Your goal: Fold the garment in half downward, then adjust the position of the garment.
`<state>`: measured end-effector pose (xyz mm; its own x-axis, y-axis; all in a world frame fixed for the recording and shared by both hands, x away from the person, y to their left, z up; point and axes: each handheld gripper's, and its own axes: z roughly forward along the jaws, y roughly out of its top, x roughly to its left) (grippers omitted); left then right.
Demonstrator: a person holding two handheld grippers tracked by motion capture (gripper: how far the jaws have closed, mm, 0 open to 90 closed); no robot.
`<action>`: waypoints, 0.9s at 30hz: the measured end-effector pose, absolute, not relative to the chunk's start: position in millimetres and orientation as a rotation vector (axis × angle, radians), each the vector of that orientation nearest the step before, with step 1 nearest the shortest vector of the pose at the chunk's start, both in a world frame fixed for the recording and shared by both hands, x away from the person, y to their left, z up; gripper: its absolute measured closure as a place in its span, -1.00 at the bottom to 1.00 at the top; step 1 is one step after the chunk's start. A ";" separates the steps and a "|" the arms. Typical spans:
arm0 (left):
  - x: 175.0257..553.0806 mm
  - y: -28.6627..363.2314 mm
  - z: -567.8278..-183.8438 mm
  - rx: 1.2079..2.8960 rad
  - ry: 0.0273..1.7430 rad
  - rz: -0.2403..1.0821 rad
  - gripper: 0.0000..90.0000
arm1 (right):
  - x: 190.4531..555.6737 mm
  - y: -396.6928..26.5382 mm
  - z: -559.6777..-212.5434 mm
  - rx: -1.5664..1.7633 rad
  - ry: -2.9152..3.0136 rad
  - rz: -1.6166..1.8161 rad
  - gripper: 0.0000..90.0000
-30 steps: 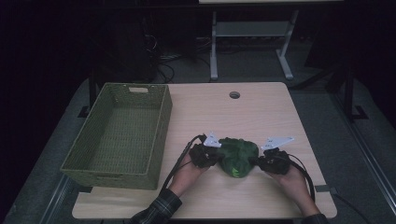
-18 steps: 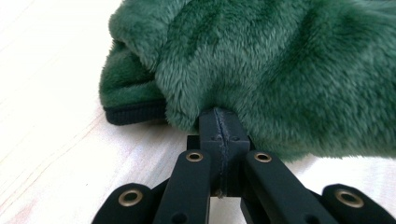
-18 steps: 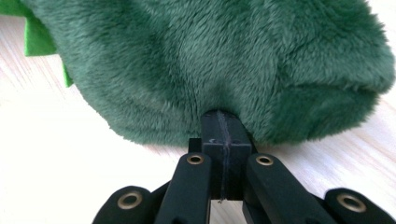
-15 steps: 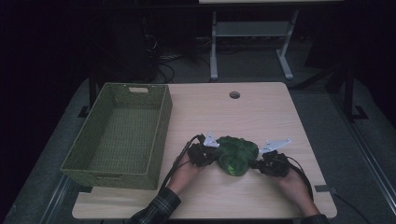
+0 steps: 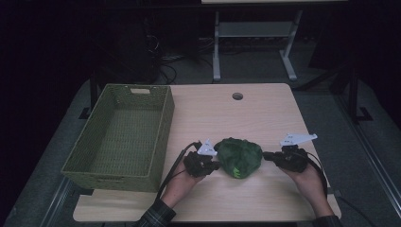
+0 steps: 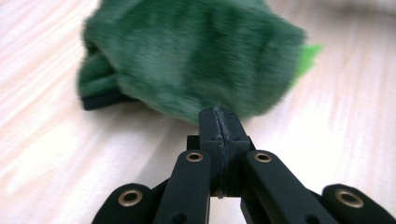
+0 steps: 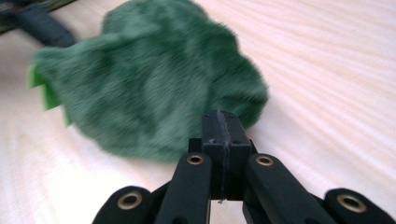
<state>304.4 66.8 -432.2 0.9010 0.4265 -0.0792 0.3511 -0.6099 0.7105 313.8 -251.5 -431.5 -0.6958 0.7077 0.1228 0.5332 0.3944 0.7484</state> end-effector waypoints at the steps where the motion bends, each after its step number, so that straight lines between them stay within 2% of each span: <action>1: 301.5 65.6 -432.6 2.277 0.552 0.114 0.99 | 316.5 -251.3 -431.2 1.107 2.433 1.188 1.00; 9: 284.7 55.1 -435.3 2.284 0.496 0.063 0.99 | 353.4 -249.7 -424.8 1.170 2.373 1.229 1.00; 16: 282.3 39.2 -443.5 2.305 0.461 0.039 0.99 | 387.6 -236.2 -432.8 1.198 2.393 1.246 1.00; 27: 291.9 23.8 -455.0 2.325 0.467 0.030 0.99 | 404.2 -218.4 -452.0 1.172 2.486 1.217 1.00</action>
